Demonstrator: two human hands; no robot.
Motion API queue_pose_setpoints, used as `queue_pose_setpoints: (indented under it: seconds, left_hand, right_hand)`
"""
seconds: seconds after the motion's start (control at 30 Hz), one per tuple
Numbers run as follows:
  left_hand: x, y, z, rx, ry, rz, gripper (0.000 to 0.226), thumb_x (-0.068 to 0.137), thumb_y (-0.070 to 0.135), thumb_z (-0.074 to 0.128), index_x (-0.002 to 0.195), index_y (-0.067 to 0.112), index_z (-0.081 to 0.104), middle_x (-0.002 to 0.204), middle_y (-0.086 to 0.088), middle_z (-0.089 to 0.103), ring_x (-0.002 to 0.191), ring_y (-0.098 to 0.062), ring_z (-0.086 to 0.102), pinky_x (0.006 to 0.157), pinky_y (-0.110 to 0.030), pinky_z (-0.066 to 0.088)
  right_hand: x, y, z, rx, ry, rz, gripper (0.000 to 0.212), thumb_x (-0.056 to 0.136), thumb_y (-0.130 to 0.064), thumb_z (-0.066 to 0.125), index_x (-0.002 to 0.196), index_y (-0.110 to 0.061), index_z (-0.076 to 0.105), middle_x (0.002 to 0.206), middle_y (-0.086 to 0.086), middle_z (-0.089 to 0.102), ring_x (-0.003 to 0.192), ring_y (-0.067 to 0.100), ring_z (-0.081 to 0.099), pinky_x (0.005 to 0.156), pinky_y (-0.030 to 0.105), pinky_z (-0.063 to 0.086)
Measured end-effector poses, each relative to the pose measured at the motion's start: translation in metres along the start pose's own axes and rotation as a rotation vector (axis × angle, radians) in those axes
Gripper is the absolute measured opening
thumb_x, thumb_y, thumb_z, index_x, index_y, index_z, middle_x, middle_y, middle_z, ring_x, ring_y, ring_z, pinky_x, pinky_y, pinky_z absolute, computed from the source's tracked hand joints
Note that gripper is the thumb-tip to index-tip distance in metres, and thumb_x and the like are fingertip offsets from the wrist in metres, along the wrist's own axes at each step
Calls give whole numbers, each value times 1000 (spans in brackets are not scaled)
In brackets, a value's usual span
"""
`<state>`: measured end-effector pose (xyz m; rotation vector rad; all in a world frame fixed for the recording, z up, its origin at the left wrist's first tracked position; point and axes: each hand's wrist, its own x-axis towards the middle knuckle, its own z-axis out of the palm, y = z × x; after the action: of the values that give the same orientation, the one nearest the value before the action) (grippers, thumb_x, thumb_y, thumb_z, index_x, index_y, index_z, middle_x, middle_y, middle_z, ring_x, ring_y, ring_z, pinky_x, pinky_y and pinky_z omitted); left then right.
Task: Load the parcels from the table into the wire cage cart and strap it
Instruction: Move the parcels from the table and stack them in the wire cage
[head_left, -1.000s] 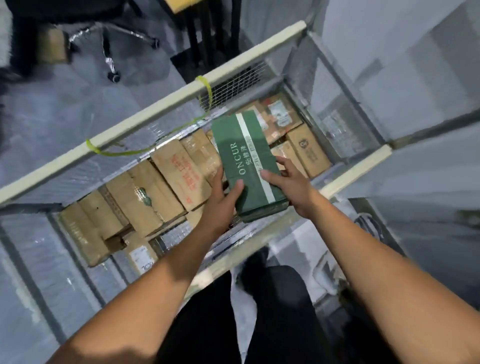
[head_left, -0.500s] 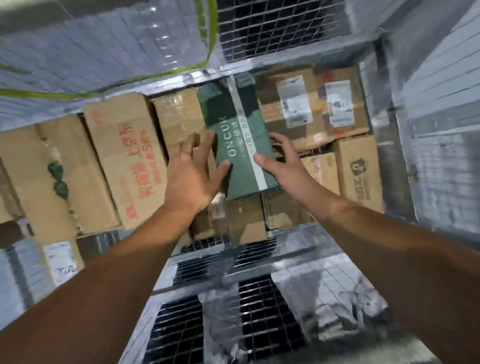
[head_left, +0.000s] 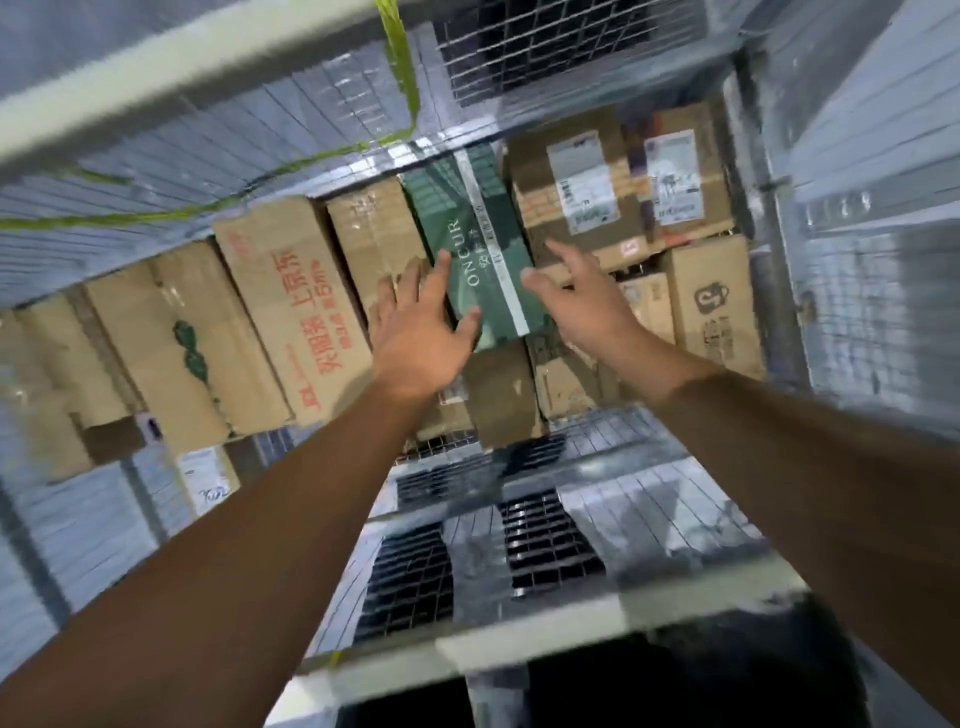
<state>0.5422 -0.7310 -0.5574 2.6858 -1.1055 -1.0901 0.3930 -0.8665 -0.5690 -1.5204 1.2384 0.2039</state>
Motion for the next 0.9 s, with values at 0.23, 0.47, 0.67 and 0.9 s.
queue_pose_setpoints:
  seconds: [0.23,0.47,0.67,0.9]
  left_hand:
    - [-113,52,-91,-182,-32,284,72,102,59,47,162,22,32,169,-10,28,156,-36,22,127,-51,18]
    - [-237,98,-147,-275,-215,675,68,102,52,54,160,23,36,165,-10,36,153,-30,28,124,-53,24]
    - [-351,117,-143,-91,-332,928,66,101,54,55,158,24,39,165,-3,37,156,-34,20,125,-55,16]
    - [-483,123,-94,156,-469,1370,71,100,60,50,161,27,32,168,0,31,158,-27,19,128,-51,9]
  right_hand:
    - [-179,-47,-76,185,123,65,58,101,-53,58,153,-33,44,162,-4,38,144,10,39,99,16,35]
    - [-398,-54,-77,251,579,193,55,104,-45,57,155,-30,45,159,-3,42,144,11,40,114,26,28]
    - [-555,-28,-6,415,949,376,61,102,-49,59,157,-27,41,159,0,41,146,17,41,121,46,35]
    - [-717,14,117,551,1295,588,60,101,-52,58,156,-31,42,153,-7,43,148,21,34,118,38,29]
